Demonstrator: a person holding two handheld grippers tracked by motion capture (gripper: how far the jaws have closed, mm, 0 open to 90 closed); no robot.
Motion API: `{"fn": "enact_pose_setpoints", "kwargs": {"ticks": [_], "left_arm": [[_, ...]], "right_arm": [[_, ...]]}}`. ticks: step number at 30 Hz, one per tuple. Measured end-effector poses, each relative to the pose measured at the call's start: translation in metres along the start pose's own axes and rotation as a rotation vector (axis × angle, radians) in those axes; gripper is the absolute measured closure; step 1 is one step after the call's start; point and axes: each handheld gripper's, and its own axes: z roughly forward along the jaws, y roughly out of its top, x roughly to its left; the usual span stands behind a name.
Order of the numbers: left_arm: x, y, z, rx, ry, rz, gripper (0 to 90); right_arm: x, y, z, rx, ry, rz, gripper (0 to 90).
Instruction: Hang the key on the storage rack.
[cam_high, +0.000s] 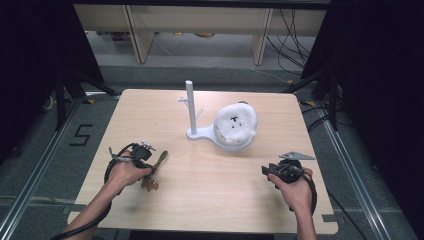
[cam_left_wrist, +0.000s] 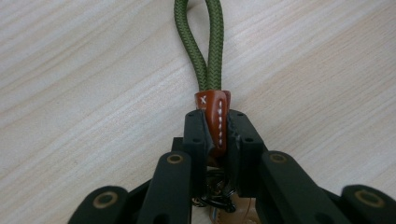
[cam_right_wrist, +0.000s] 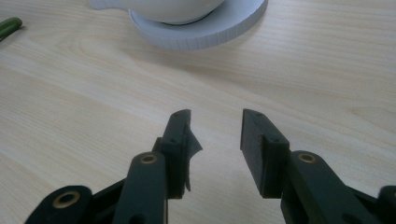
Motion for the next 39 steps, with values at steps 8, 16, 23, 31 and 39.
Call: {"fn": "enact_pose_setpoints", "kwargs": {"ticks": [8,16,23,31,39], "left_arm": [[0.003,-0.013,-0.005,-0.09,-0.009,-0.024,79.9],[0.005,-0.031,-0.01,-0.252,-0.042,-0.044,79.8],[0.005,-0.041,-0.02,-0.352,-0.053,-0.03,79.8],[-0.004,-0.044,-0.025,-0.522,-0.047,-0.107,79.8],[-0.008,-0.036,-0.038,-0.646,-0.031,-0.126,79.8]], "right_arm": [[-0.003,-0.001,0.001,-0.019,-0.015,-0.033,62.9],[-0.001,-0.001,0.001,-0.033,-0.004,-0.011,62.6],[0.0,-0.002,0.001,-0.017,-0.004,-0.001,62.4],[0.0,-0.002,0.001,-0.03,-0.018,0.003,62.2],[-0.003,-0.001,0.0,-0.039,-0.006,-0.023,62.0]]}}
